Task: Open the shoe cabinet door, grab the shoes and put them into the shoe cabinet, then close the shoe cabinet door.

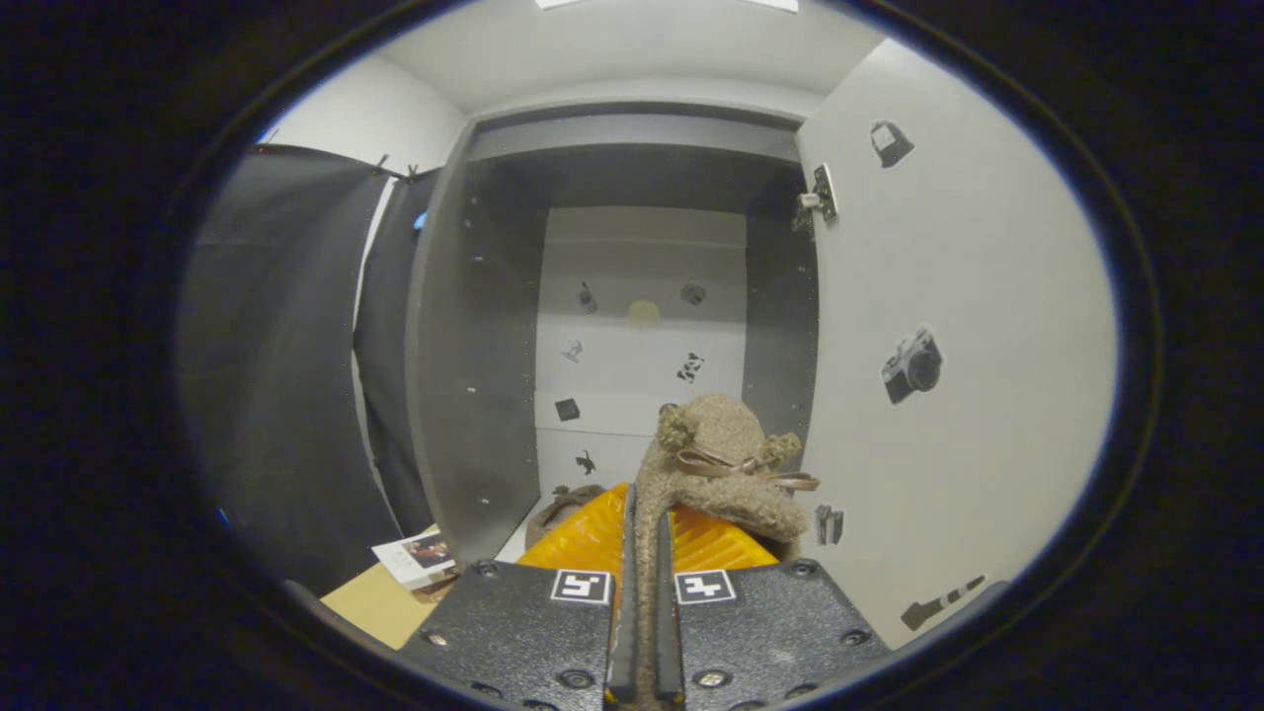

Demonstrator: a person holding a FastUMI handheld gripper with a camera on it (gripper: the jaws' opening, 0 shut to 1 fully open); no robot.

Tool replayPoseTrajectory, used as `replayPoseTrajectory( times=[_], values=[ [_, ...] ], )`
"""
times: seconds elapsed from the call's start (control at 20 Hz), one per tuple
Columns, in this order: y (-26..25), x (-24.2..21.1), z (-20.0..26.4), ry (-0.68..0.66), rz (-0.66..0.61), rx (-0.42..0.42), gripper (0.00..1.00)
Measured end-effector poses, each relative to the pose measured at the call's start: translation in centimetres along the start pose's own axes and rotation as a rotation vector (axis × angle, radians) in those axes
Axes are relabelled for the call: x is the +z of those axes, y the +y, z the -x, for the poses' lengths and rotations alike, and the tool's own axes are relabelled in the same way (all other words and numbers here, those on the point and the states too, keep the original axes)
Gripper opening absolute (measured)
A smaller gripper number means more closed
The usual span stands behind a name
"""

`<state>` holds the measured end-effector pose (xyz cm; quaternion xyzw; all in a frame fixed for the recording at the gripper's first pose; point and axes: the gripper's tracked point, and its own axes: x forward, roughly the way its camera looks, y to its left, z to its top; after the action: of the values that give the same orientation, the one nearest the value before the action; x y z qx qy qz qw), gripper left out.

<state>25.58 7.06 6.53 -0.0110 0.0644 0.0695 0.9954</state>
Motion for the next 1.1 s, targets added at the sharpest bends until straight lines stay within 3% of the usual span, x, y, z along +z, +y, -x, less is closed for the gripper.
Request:
replayPoseTrajectory(
  times=[0.2, 0.45, 0.9, 1.1],
  values=[
    [-1.2, -0.9, -5.4, 0.012, 0.006, -0.075, 0.11],
    [-1.5, -4.9, -11.4, 0.051, 0.040, -0.105, 0.11],
    [-3.1, -13.7, -21.3, 0.164, 0.084, -0.141, 0.12],
    [-1.4, -15.0, -23.4, 0.168, 0.057, -0.089, 0.12]
  ],
)
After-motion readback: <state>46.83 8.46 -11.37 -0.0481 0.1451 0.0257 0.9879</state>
